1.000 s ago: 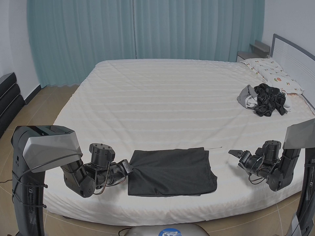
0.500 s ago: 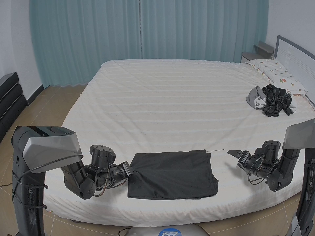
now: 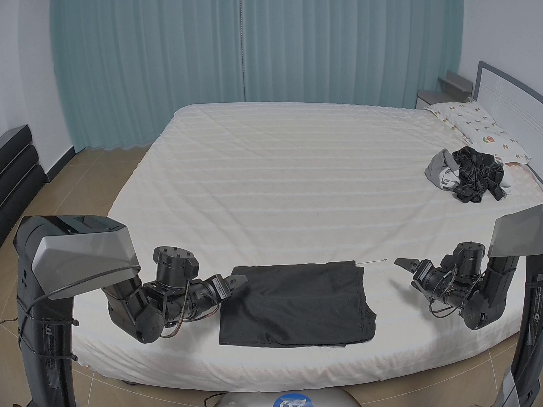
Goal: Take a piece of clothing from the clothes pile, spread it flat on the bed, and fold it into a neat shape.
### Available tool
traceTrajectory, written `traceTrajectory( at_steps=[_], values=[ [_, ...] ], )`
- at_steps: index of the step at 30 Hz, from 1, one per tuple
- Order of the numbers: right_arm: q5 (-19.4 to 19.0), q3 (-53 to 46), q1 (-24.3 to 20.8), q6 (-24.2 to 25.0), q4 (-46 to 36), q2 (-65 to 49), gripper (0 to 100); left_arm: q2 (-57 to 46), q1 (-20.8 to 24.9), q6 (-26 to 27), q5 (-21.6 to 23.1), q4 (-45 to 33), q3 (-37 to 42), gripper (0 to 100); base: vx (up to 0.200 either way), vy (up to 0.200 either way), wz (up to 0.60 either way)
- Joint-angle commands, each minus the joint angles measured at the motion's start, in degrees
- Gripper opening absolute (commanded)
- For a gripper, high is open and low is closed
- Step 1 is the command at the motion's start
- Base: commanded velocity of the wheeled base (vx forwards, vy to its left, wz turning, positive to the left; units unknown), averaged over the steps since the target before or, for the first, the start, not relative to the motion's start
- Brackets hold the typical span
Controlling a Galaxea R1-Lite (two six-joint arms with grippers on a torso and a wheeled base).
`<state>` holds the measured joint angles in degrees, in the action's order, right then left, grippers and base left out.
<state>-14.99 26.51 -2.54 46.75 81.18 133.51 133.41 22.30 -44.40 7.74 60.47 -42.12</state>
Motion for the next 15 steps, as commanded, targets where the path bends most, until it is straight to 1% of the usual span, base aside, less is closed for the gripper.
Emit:
traceTrajectory(
  at_steps=[1,2,3,5,15],
  values=[
    [-0.03,0.03,-0.1,0.01,0.03,-0.01,100,1.32,-0.32,-0.16,-0.01,0.27,-3.76,100,0.0,0.0,0.0],
    [0.05,0.03,-0.1,0.01,0.03,-0.01,100,2.99,-0.32,-0.16,-0.01,0.27,-5.52,100,0.0,0.0,0.0],
    [0.05,0.03,-0.1,0.01,0.03,-0.01,100,2.99,-0.32,-0.16,-0.01,0.27,-5.52,100,0.0,0.0,0.0],
    [0.05,0.12,-0.1,0.01,0.03,0.08,100,5.01,-0.32,-0.07,-0.01,-0.35,-8.95,100,0.0,0.0,0.0],
    [0.05,0.2,-0.1,0.01,0.03,0.17,100,8.35,-0.32,-0.07,-0.01,-2.02,-14.04,100,0.0,0.0,0.0]
  ],
)
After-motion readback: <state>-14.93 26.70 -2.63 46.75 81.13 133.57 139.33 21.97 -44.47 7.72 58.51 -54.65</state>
